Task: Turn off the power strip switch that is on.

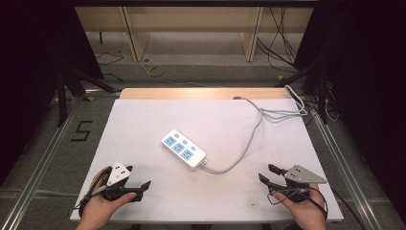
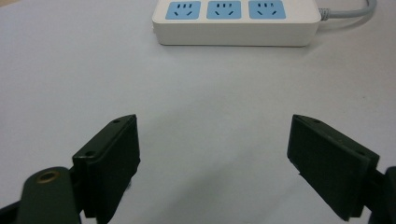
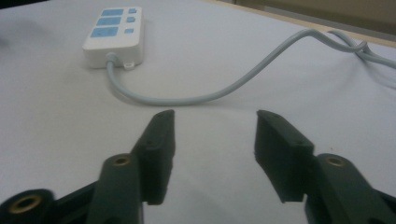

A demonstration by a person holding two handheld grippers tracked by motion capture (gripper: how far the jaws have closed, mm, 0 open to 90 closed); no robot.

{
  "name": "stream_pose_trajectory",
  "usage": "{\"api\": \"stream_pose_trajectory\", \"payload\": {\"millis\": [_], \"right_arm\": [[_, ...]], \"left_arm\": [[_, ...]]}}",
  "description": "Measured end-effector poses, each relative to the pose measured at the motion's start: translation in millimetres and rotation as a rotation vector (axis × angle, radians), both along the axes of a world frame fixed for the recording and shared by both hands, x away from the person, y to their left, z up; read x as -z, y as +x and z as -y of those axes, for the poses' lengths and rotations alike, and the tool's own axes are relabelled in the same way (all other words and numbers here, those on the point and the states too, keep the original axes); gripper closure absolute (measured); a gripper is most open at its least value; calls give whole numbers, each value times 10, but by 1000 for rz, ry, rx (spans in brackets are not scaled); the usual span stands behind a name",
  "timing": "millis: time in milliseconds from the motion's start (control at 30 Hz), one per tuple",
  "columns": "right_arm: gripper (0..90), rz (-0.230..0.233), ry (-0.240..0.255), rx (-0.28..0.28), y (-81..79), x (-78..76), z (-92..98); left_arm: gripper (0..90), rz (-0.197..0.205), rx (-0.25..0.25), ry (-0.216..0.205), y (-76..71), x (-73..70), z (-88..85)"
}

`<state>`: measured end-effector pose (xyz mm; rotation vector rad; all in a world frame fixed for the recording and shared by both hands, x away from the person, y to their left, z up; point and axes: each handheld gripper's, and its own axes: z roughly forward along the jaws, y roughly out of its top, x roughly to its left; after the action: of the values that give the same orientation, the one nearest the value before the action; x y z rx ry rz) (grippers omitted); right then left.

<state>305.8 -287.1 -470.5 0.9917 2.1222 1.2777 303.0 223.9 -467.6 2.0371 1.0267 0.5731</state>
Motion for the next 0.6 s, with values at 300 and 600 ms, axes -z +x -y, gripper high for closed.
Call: {"api": "stream_pose_trajectory", "payload": {"millis": [300, 600], "right_arm": [[865, -21, -83, -27, -36, -21, -30], [900, -22, -90, -46, -30, -75, -94]], "left_arm": [[174, 3, -1, 8, -11, -4, 17], [178, 4, 6, 8, -10, 0, 44]]}}
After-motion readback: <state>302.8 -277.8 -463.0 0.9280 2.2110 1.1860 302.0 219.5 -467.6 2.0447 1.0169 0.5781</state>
